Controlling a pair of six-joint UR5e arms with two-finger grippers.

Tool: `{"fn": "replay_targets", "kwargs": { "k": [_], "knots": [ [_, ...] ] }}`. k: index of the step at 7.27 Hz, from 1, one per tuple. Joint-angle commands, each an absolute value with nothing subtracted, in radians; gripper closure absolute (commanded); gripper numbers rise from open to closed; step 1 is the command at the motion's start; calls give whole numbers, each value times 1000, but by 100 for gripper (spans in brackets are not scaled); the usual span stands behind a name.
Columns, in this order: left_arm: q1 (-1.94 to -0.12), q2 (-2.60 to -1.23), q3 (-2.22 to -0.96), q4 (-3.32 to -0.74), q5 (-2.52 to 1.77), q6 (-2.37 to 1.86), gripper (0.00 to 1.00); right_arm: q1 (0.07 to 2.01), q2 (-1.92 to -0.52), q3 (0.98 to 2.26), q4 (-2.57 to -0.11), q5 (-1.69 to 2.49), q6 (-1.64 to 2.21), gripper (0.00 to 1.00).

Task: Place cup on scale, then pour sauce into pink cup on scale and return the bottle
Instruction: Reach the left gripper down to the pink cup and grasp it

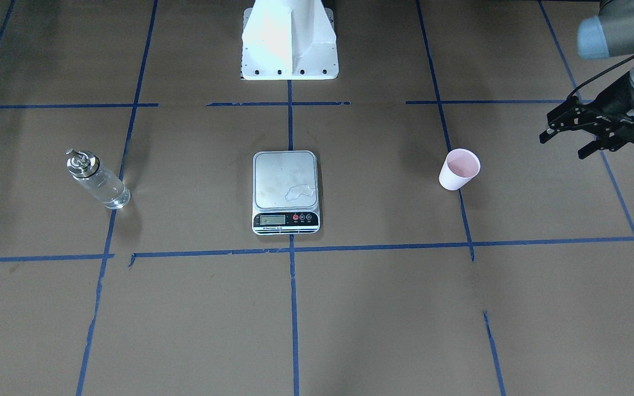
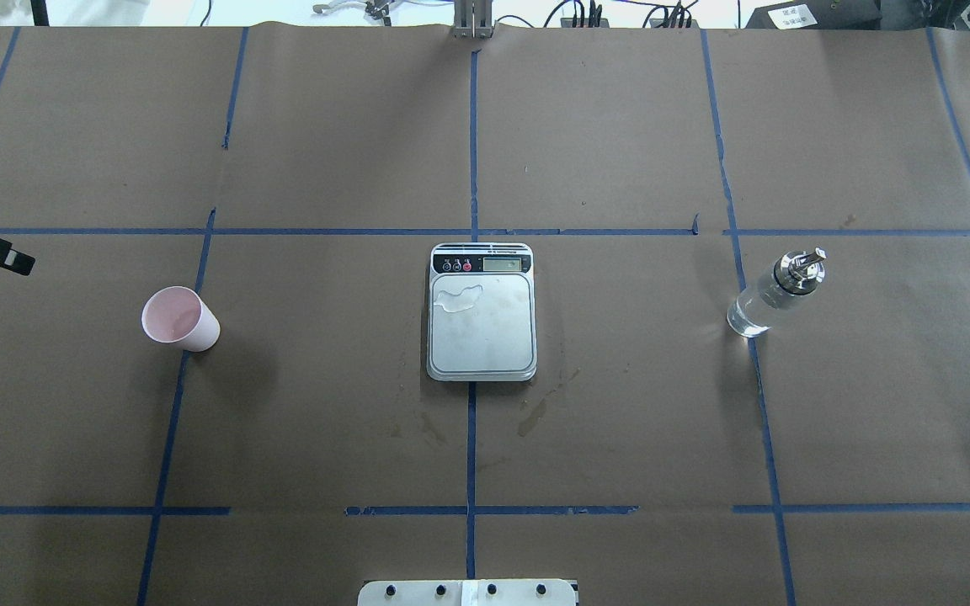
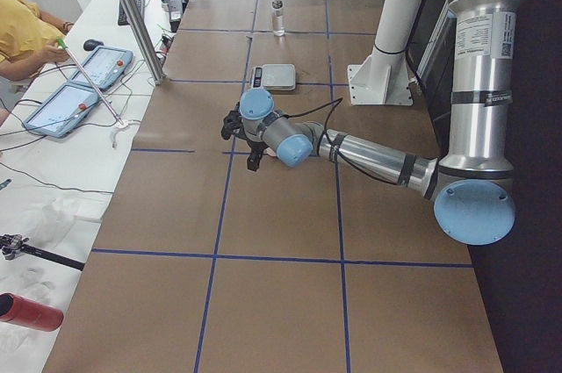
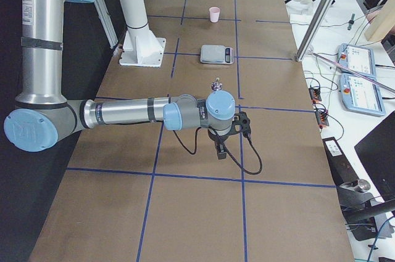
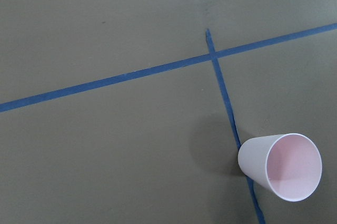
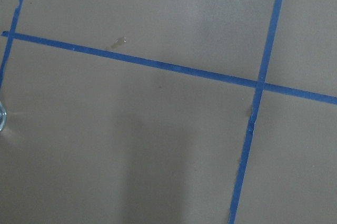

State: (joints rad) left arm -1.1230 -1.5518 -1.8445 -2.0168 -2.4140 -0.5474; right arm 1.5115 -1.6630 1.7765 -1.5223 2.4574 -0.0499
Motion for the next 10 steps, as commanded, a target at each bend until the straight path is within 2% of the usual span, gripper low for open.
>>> {"fn": "replay_targets", "kwargs": {
  "k": [1, 5, 8, 10],
  "knots": [
    [-1034, -1586, -1842, -2019, -2350, -755, 0, 1511, -1661, 1776, -1522, 2468, -51, 0],
    [-950, -1618, -1783, -2022, -2281, -810, 0, 1509, -1670, 1747, -1486, 2560, -51, 0],
    [-849, -1672, -1779, -2017, -2194, -988, 0, 1509, -1672, 1746, -1471, 2560, -48, 0],
    [-844, -1671, -1781, -2017, -2189, -986, 0, 1509, -1672, 1743, -1474, 2560, -46, 0]
  ]
}}
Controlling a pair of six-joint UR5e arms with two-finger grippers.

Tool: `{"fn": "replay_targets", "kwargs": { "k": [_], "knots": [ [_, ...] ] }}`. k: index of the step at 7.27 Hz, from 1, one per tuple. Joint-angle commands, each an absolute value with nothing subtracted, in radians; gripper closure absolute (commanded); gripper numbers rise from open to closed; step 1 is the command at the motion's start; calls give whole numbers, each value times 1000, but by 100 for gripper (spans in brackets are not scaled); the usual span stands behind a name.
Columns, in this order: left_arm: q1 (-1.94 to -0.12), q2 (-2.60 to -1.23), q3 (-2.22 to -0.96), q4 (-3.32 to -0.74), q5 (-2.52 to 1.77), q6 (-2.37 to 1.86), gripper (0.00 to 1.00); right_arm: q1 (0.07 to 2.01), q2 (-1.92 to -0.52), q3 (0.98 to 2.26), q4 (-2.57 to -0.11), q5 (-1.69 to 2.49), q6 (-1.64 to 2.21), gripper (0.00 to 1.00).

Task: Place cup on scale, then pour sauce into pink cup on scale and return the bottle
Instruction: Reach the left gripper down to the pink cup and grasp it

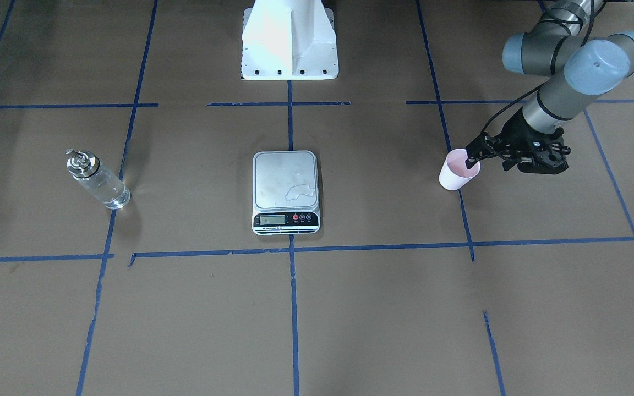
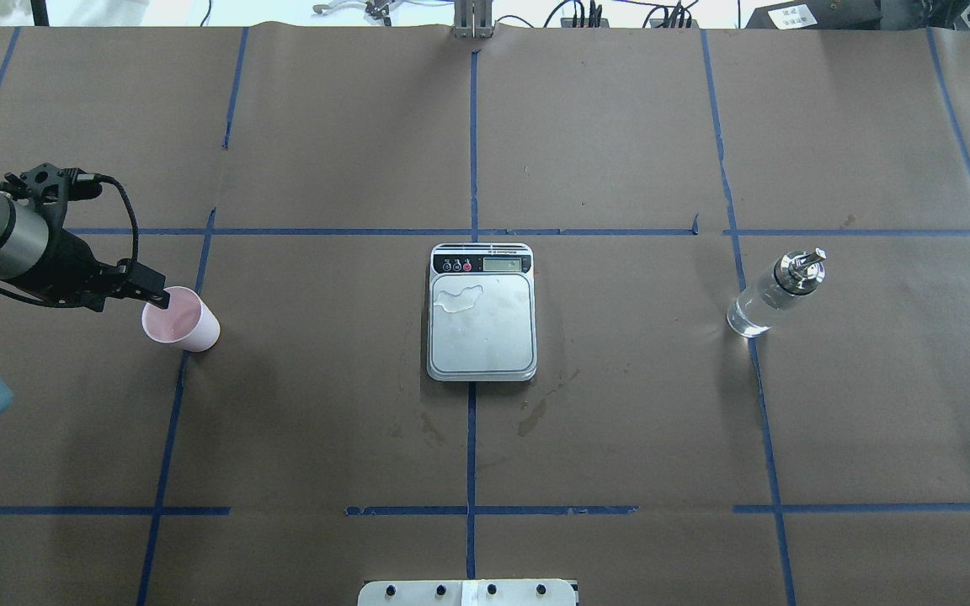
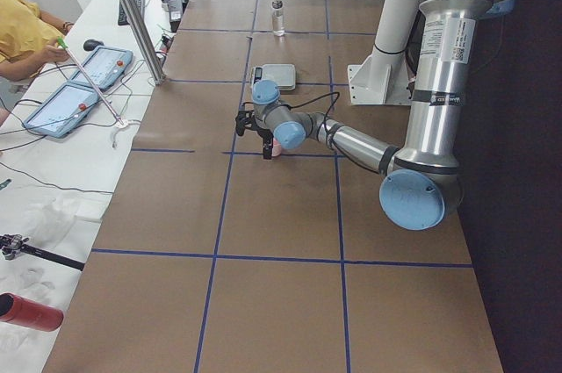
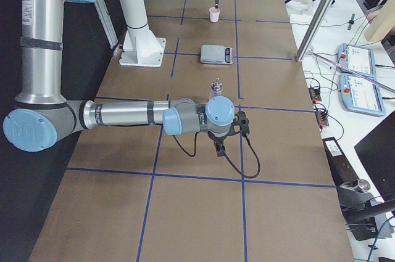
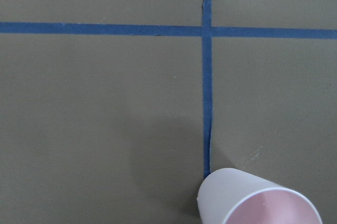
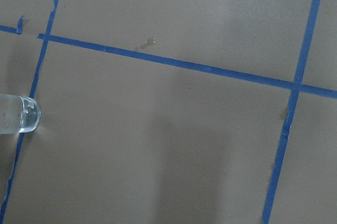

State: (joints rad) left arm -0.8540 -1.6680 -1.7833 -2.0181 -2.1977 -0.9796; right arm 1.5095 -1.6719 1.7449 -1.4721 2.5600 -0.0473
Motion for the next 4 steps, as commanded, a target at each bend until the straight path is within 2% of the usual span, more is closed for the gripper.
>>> {"fn": "replay_targets", "kwargs": {
  "k": [1, 2, 3, 4],
  "knots": [
    [-839, -1672, -1778, -2017, -2184, -985, 1, 1509, -1672, 1740, -1474, 2562, -46, 0],
    [-825, -1671, -1778, -2017, -2184, -985, 8, 1509, -1672, 1732, -1474, 2562, -46, 0],
    [-810, -1671, -1778, -2017, -2184, -985, 22, 1509, -1672, 1732, -1471, 2562, -48, 0],
    [-804, -1669, -1776, -2017, -2181, -985, 66, 1509, -1672, 1735, -1471, 2565, -46, 0]
  ]
}}
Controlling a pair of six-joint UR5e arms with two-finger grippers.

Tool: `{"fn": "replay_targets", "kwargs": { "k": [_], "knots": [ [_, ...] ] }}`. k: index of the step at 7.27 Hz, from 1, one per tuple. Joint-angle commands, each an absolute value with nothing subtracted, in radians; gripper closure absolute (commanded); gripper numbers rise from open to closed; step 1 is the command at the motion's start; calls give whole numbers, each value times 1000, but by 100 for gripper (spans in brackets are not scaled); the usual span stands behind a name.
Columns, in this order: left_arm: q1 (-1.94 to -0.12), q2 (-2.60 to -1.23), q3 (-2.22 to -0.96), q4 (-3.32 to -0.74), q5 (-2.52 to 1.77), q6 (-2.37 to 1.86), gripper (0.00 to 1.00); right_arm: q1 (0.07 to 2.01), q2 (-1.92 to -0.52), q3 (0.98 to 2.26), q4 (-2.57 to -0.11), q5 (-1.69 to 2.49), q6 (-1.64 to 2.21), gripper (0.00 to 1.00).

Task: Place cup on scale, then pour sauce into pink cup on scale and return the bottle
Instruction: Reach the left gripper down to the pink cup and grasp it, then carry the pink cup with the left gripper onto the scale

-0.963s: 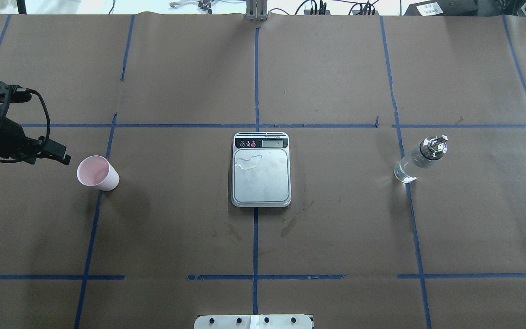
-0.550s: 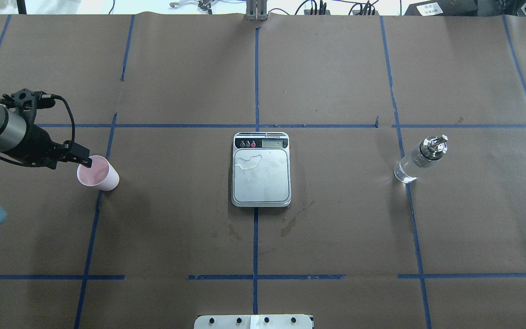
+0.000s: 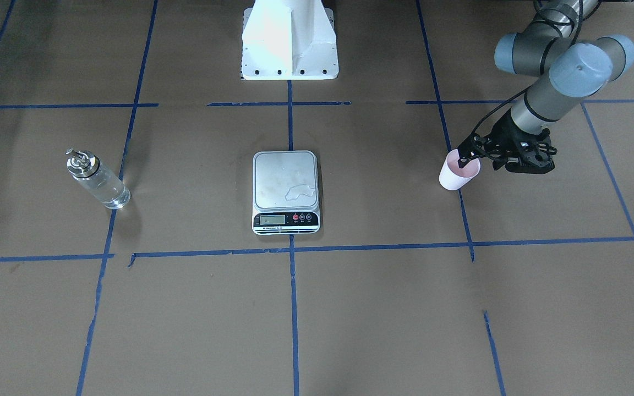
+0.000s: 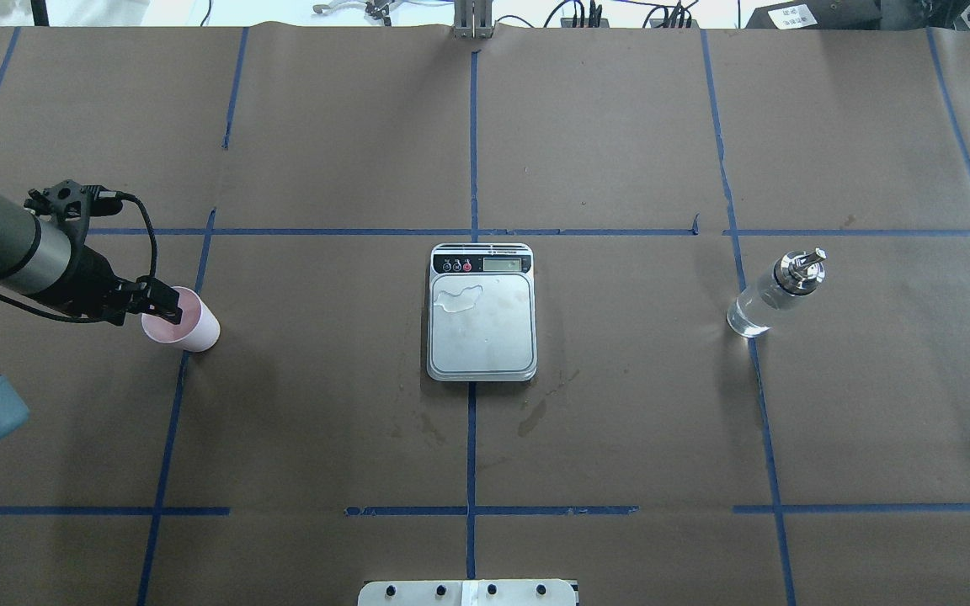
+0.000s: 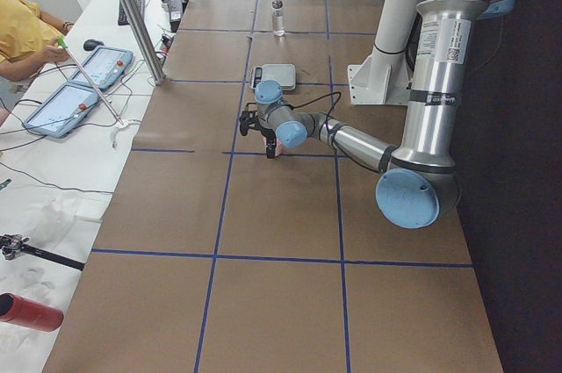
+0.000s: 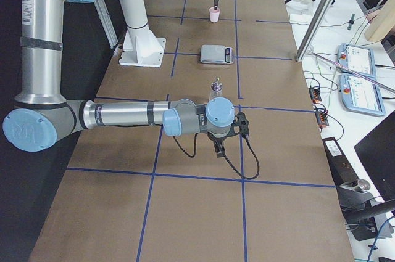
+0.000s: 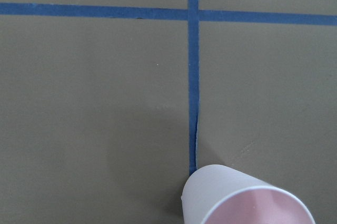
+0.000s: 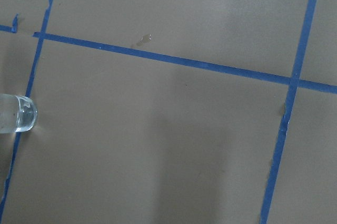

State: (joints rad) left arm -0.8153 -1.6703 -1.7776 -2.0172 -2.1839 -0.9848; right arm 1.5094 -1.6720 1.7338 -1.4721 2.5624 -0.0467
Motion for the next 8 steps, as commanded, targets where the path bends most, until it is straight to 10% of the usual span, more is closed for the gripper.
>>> {"fn": "replay_targets", "kwargs": {
  "k": [1, 6, 8],
  "knots": [
    [-804, -1667, -1773, -2013, -2181, -983, 96, 1509, -1672, 1735, -1471, 2566, -46, 0],
    [-811, -1721, -1929, -1825, -2132, -1071, 100, 1505, -1675, 1746, -1409, 2595, -41, 0],
    [-757, -2020, -1909, -1575, -2028, -1248, 100, 1482, -1680, 1779, -1404, 2608, -40, 0]
  ]
}}
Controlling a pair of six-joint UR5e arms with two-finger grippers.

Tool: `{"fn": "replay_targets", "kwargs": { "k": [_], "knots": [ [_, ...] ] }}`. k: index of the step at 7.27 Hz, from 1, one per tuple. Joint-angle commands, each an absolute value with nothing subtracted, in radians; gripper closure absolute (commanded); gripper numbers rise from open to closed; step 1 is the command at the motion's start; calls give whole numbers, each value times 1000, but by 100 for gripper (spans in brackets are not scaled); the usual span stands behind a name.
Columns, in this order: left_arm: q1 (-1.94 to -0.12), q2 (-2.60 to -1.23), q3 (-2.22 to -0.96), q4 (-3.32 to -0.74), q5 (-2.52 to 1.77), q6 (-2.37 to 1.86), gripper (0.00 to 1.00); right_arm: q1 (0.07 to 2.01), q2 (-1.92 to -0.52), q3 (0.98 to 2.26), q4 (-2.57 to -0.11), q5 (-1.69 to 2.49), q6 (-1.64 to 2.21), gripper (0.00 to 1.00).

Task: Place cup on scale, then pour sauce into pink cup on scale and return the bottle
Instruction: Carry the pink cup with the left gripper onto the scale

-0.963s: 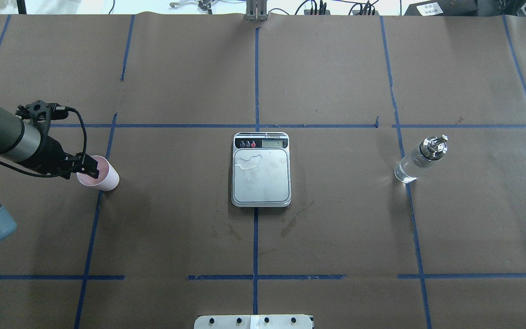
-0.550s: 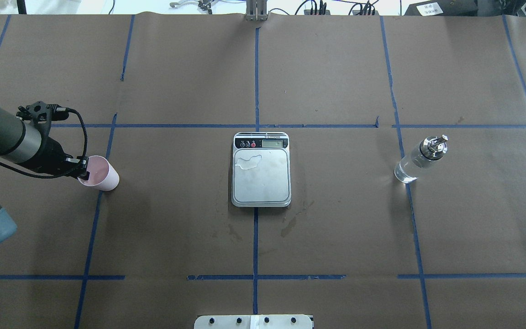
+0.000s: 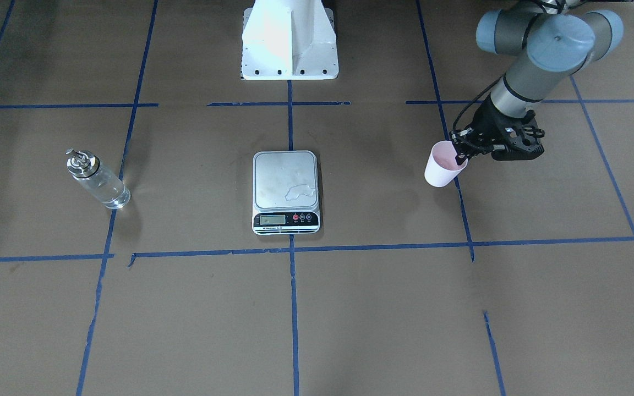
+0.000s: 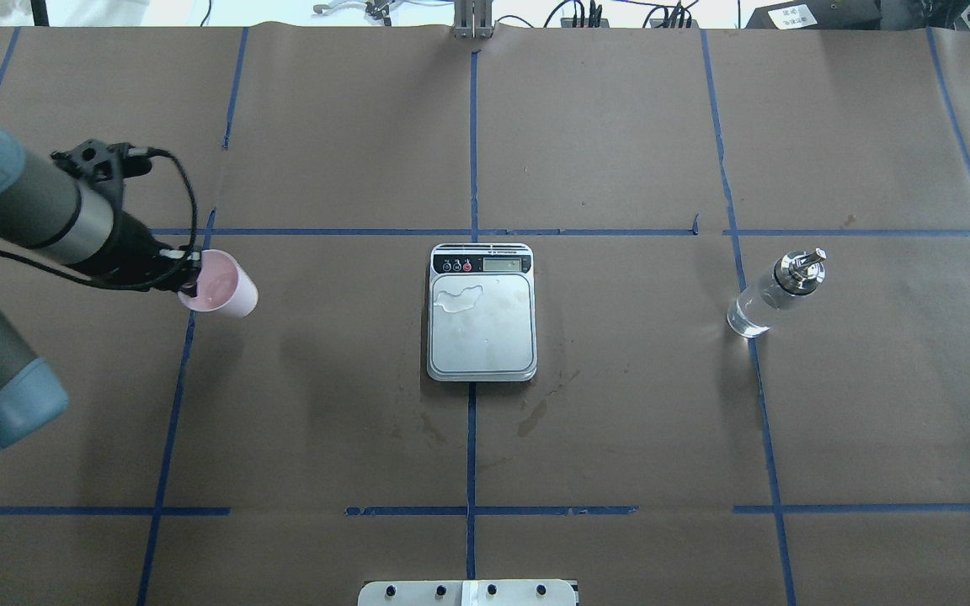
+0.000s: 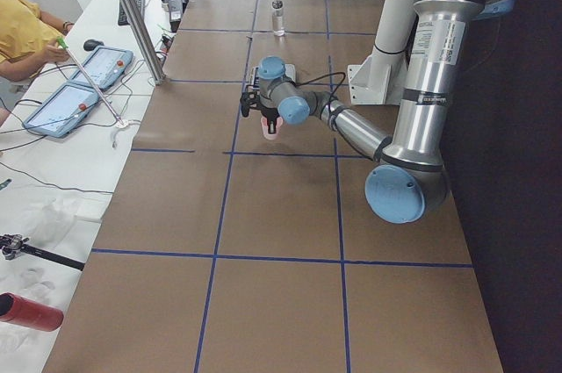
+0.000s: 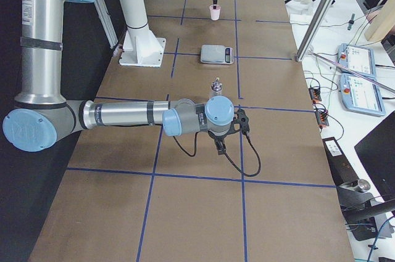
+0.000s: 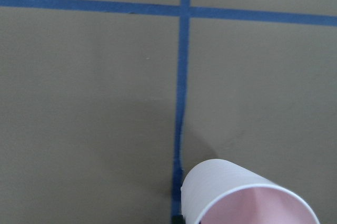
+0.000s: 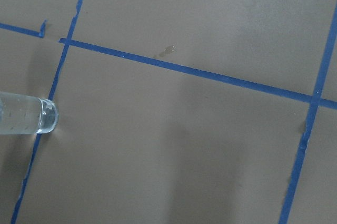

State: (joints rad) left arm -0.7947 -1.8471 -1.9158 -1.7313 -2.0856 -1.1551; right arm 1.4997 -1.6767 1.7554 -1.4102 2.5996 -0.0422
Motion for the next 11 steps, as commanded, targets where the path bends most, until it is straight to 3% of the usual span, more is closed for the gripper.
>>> {"fn": "replay_targets", "kwargs": {
  "k": [1, 3, 5, 11],
  "knots": [
    [-727, -2113, -1875, -1503, -2031, -1259, 100, 1447, -1686, 1807, -1404, 2608, -25, 0],
    [-625, -2239, -1804, -1534, -2025, -1356, 100, 1401, -1704, 1873, -1405, 2602, 50, 0],
    [-583, -2411, -1613, -1539, -1985, -1400, 100, 1379, -1707, 1887, -1372, 2602, 69, 0],
    [-557, -2430, -1540, -1595, -1973, -1399, 100, 1359, -1724, 1896, -1339, 2603, 86, 0]
  ]
}}
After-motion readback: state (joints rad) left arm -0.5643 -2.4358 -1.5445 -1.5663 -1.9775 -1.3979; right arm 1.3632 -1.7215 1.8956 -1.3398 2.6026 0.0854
